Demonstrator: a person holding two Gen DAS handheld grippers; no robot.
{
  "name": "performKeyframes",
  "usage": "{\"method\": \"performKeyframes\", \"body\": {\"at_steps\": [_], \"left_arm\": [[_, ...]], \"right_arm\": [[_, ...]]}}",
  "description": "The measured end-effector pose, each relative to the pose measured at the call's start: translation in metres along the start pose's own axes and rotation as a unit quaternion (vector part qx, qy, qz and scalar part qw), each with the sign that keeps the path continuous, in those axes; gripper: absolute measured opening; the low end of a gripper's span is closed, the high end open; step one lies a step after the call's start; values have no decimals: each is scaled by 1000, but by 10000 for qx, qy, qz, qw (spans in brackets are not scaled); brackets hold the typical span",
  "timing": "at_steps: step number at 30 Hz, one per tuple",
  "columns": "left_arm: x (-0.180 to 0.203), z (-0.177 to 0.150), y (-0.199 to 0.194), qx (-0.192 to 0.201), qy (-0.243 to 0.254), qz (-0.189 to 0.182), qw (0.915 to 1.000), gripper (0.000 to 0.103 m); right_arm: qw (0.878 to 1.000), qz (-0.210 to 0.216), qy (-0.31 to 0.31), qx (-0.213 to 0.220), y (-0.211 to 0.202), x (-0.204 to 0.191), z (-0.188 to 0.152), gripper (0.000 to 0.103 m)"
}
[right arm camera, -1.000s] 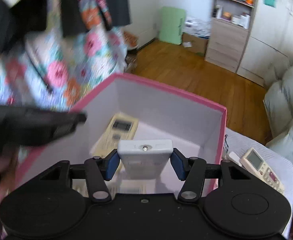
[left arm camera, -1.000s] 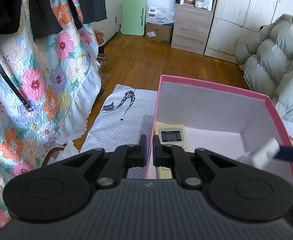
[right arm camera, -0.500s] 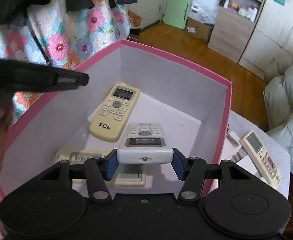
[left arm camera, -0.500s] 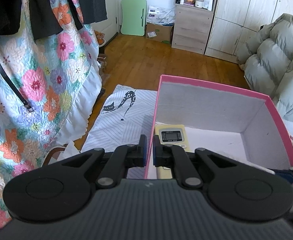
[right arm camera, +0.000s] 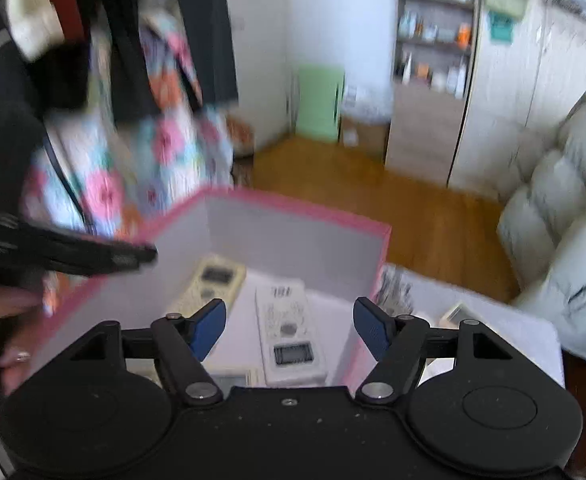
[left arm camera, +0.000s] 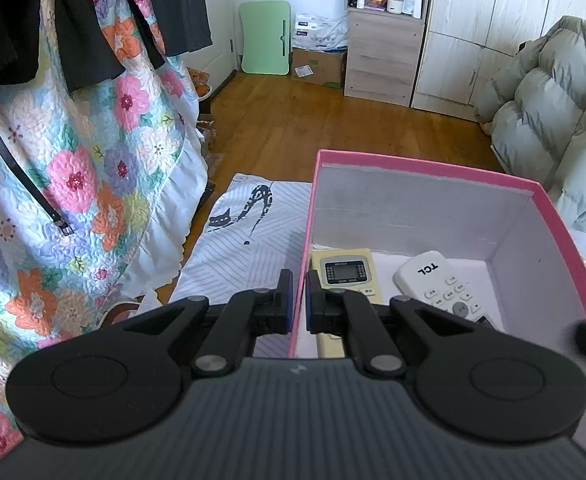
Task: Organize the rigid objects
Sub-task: 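Lower the remote into the pink box, open the right gripper, withdraw, then grasp the large white charger on the bed cover with the right gripper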
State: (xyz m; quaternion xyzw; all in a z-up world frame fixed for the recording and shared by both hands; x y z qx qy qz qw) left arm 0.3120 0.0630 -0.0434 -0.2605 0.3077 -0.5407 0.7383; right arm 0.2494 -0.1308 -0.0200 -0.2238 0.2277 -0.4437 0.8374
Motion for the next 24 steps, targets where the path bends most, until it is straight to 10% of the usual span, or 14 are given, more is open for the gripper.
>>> {"method": "performKeyframes", "body": {"at_steps": [4, 15, 24], "left_arm": [[1, -1, -1, 20, 37, 29, 10000, 5], [7, -2, -6, 114, 241, 202, 9994, 5], [12, -2, -7, 153, 423, 339, 9984, 6]], "right_arm": [[9965, -254, -286, 741, -46, 3, -8, 83], [9937, -847, 733, 49, -49, 91, -66, 81], [9651, -917, 2440, -258, -6, 159, -99, 79]]}}
Point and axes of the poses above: each gripper's, at about its wrist camera, not at the fingertips, and y roughly the way its jaws point, x to its right, z to its top, the point moved 3 cm from there along y, roughly the way its jaws point, and after that the axes turned 14 degrees about z, right-handed, at the moved point
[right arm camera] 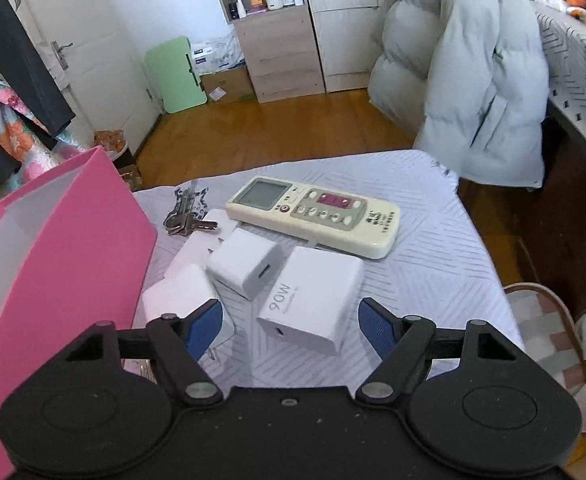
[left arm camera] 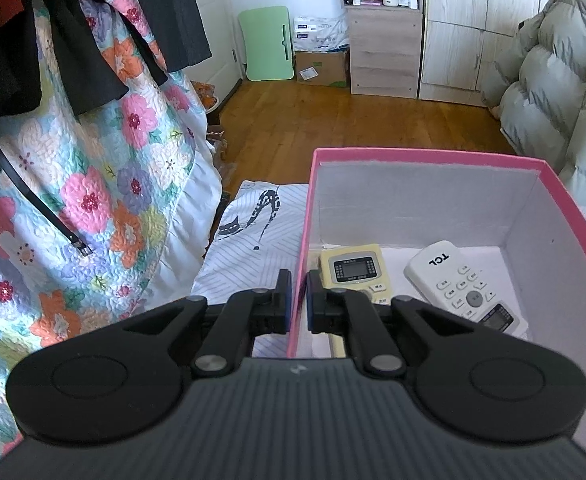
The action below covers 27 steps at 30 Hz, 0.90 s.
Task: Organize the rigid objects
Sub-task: 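Grasp the large white charger on the bed cover with the right gripper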
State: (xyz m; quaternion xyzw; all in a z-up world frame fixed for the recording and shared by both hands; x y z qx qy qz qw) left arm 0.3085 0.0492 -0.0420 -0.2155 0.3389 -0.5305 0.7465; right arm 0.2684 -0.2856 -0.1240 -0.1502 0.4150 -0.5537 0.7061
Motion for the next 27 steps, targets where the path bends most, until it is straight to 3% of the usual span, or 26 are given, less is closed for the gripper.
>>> {"method": "performKeyframes", "body": {"at_steps": [5, 7, 10, 16, 20, 27], "left_arm": [[1, 0, 0, 1, 29, 29, 10000, 6], [1, 0, 0, 4, 39, 35, 10000, 6], [1, 1, 0, -1, 41, 32, 10000, 6], [3, 0, 0, 9, 126, 72, 9999, 6], [13, 0, -3, 68, 518, 216, 9984, 7], [12, 1, -4, 42, 777, 117, 9969, 7]], "right_arm": [[9988, -440, -191, 119, 26, 2, 0, 81], [9981, -568, -203, 115, 32, 7, 0, 64], [9983, -489, -250, 207, 24, 7, -4, 57], [9993, -276, -149, -190, 3, 2, -17, 57], [9974, -353, -480, -405, 2, -7, -23, 57], [9963, -511, -604, -344, 11, -7, -20, 55]]}}
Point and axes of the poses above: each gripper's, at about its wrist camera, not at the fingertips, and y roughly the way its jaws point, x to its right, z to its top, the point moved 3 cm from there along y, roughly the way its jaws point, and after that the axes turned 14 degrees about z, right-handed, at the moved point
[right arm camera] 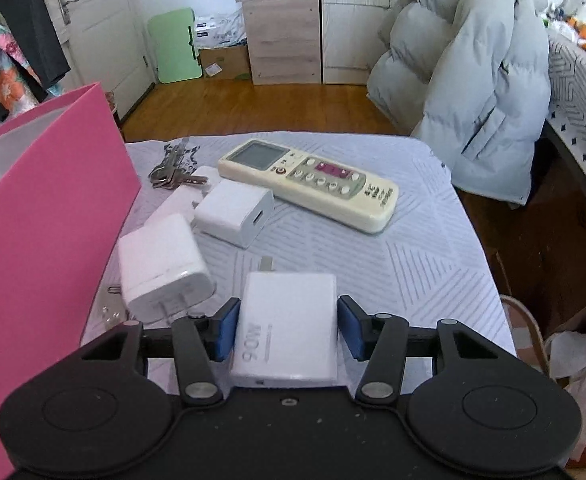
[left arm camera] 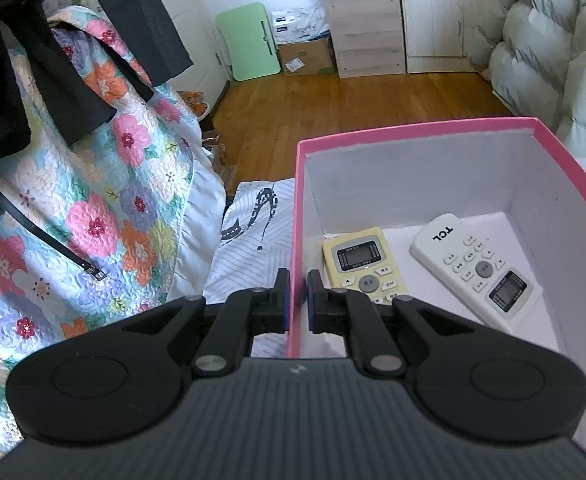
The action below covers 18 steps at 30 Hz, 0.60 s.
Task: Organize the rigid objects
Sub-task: 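Lift the large charger with the right gripper and carry it over the box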
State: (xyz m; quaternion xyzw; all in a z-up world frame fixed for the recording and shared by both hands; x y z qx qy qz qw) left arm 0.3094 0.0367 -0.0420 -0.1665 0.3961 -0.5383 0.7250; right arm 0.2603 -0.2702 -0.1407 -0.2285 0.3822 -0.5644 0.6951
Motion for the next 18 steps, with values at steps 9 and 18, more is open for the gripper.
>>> {"method": "performKeyframes", "body": {"at_steps": [9, 18], "left_arm": [[-8, -8, -3, 27, 54, -336, 9994, 5], [-19, -11, 2, -88, -240, -769, 9967, 5]], "right_arm": [[9996, 100, -119, 256, -23, -14, -4, 54], [9956, 307, -479, 744, -82, -54, 6, 54]]}}
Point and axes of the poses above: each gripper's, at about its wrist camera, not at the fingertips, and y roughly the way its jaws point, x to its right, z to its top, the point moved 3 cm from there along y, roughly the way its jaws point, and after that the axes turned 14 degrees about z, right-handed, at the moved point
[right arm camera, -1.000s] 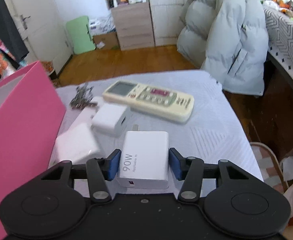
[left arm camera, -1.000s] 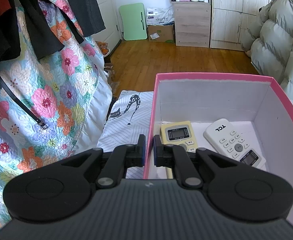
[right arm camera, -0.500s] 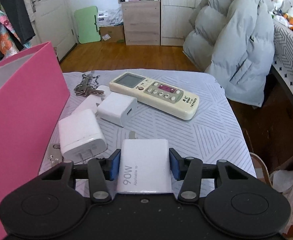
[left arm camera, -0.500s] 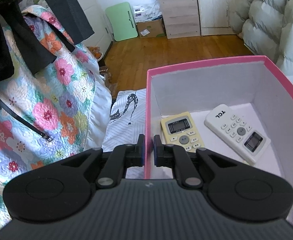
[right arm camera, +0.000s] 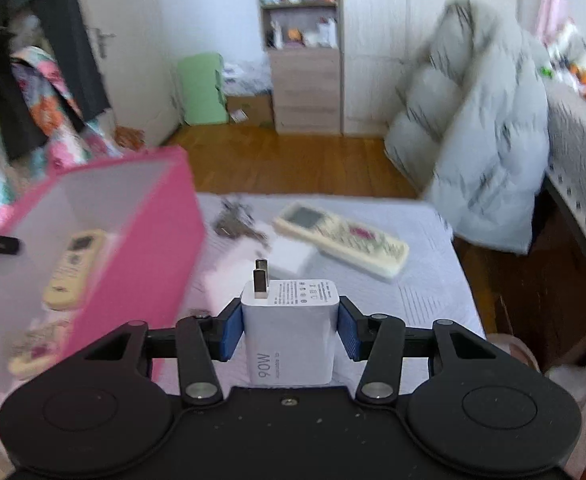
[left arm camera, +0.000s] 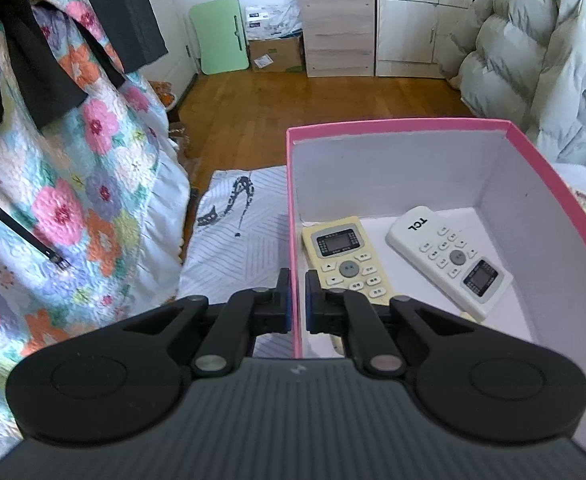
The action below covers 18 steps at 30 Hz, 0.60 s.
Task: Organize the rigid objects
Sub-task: 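Lift the large charger with the right gripper and carry it over the box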
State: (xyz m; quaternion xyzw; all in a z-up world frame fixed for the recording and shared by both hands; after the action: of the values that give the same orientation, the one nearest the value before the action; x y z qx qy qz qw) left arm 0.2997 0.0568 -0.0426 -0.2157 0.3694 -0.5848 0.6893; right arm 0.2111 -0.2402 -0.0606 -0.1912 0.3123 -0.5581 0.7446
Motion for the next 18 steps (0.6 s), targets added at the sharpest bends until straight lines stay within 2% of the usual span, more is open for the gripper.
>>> {"method": "performKeyframes", "body": {"at_steps": [5, 9, 11, 14, 15, 18], "left_arm": [[-8, -1, 3, -26, -254, -224, 9994, 5], [-7, -2, 3, -65, -283, -188, 9994, 5], [-4, -1, 4, -88, -212, -109, 9997, 5], [-3, 0, 4, -83, -182, -67, 9998, 5], [-4, 0, 5, -92, -215, -92, 9997, 5], [-8, -1, 6, -143, -357, -208, 9990, 5]], "right_arm": [[9972, 484, -430, 382, -31, -44, 26, 54], [9887, 1233, -772, 349, -35, -86, 42, 54], [9829, 1656, -795, 126, -25, -102, 44, 54], [9708, 2222, -703, -567, 9, -122, 41, 54], [9682, 2273, -684, -785, 20, -127, 36, 54], [9646, 1930, -1032, -1473, 63, -148, 18, 54]]}}
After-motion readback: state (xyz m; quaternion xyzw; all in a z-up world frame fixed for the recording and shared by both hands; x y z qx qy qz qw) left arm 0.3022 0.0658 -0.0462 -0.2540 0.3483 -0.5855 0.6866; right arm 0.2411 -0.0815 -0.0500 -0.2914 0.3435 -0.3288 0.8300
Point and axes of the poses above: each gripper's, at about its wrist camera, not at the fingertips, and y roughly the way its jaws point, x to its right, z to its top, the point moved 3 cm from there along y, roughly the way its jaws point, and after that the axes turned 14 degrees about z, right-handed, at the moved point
